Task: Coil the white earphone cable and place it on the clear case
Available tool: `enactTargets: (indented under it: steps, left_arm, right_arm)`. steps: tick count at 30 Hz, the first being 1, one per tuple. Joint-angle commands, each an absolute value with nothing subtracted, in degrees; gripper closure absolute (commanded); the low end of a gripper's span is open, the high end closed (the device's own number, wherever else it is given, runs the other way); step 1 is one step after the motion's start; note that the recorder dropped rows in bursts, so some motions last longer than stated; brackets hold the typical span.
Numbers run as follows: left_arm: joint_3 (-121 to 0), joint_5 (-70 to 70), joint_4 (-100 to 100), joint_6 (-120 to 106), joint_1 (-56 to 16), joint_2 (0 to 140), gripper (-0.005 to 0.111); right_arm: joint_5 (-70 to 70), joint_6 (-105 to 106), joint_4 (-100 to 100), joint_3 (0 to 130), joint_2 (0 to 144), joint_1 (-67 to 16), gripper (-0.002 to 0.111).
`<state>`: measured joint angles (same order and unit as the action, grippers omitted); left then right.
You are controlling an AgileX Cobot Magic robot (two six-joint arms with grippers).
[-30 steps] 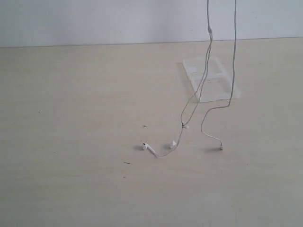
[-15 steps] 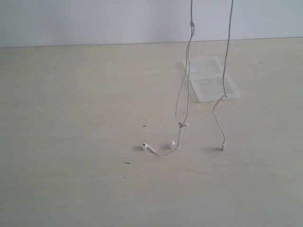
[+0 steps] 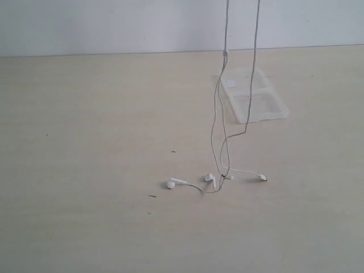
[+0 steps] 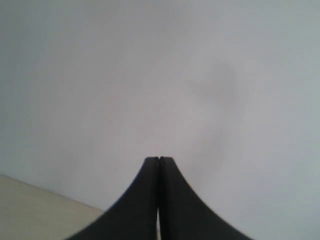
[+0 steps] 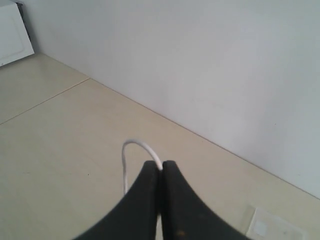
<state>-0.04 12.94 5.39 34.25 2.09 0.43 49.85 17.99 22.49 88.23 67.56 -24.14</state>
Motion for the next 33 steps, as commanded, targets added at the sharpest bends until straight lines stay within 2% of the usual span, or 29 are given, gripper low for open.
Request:
enactTargets:
  steps: [1, 9, 17, 19, 21, 26, 29, 33]
  left_arm:
    - [0.0, 12.6, 5.1, 36.7, 2.2, 4.3, 0.107]
    - [-10.6, 14.2, 11.9, 43.6, 2.2, 18.0, 0.107]
    - [-19.2, 32.3, 47.0, 62.9, 2.0, 35.7, 0.105]
    - [-20.8, 34.6, 52.4, 69.2, 2.0, 39.4, 0.098]
    - [-21.7, 39.2, 56.0, 70.8, 2.0, 43.3, 0.087]
    - [-22.1, 60.9, 57.8, 66.4, 2.0, 52.4, 0.051]
    - [-22.1, 66.8, 57.8, 63.2, 2.0, 56.6, 0.046]
    - [-22.1, 67.7, 62.7, 63.1, 1.7, 59.8, 0.046]
  right_arm:
    - [49.6, 19.1, 22.6, 88.4, 68.9, -24.0, 0.108]
    - [49.4, 21.8, 25.0, 88.4, 69.4, -24.0, 0.108]
    - [49.5, 22.8, 25.0, 88.4, 69.4, -24.0, 0.108]
    - [49.8, 22.8, 24.9, 88.4, 69.4, -24.0, 0.108]
    - [50.6, 22.8, 24.0, 88.4, 69.4, -24.0, 0.108]
    - [51.0, 22.8, 21.9, 88.4, 69.4, -24.0, 0.108]
    - [51.0, 22.8, 21.9, 88.4, 69.4, -24.0, 0.108]
    - [51.3, 22.8, 21.9, 88.4, 69.4, -24.0, 0.108]
